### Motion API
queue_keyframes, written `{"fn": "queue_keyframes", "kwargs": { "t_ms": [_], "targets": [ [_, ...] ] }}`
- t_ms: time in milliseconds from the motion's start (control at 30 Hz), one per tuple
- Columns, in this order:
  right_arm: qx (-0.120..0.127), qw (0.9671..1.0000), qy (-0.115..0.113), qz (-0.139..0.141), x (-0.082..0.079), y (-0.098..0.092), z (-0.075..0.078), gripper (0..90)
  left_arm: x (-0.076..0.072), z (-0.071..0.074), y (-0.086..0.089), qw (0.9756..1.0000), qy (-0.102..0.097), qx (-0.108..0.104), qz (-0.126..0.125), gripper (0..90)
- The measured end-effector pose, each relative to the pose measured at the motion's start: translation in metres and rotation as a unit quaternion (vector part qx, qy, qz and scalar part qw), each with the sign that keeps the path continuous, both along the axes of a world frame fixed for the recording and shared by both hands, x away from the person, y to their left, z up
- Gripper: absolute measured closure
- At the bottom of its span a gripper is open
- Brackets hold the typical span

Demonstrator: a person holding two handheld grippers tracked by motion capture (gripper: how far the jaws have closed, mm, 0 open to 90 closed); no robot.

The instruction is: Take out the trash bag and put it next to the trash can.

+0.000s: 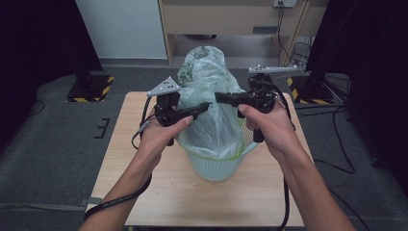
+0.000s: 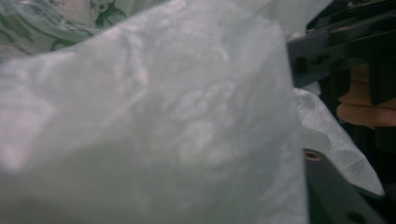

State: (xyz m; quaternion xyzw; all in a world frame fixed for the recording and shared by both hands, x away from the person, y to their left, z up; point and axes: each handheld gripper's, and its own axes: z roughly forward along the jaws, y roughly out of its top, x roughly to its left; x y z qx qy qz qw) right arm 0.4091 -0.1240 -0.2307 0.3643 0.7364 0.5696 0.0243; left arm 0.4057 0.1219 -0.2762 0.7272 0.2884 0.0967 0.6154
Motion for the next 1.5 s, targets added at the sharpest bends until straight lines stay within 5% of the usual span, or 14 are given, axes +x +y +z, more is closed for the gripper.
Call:
{"fn": "queue_keyframes", "kwargs": {
  "t_ms": [200, 500, 667, 900, 1033, 1500],
  "targets": [
    [-0.004, 1.0000, 0.003, -0.005, 0.004, 0.004, 0.000, 90.0, -0.003, 0.000, -0.002, 0.9997, -0.004, -0.008, -0.023, 45.4],
    [-0.007, 0.9999, 0.012, 0.002, 0.005, 0.015, -0.003, 90.0, -0.003, 0.002, -0.016, 0.9992, -0.012, 0.036, -0.013, 35.6],
    [-0.009, 0.9997, 0.019, 0.010, 0.004, 0.022, -0.004, 90.0, -0.003, 0.001, -0.024, 0.9975, -0.020, 0.067, 0.003, 46.2],
    [-0.007, 0.9997, 0.021, 0.013, 0.003, 0.025, -0.006, 90.0, -0.003, -0.001, -0.025, 0.9966, -0.020, 0.077, 0.020, 79.1],
    [-0.008, 0.9997, 0.019, 0.014, 0.002, 0.025, -0.008, 88.9, -0.003, -0.003, -0.024, 0.9963, -0.022, 0.077, 0.032, 86.0],
    [0.000, 0.9991, -0.022, -0.036, -0.004, 0.005, -0.007, 42.5, 0.004, -0.004, -0.008, 0.9961, -0.011, 0.062, 0.061, 87.1]
  ]
}}
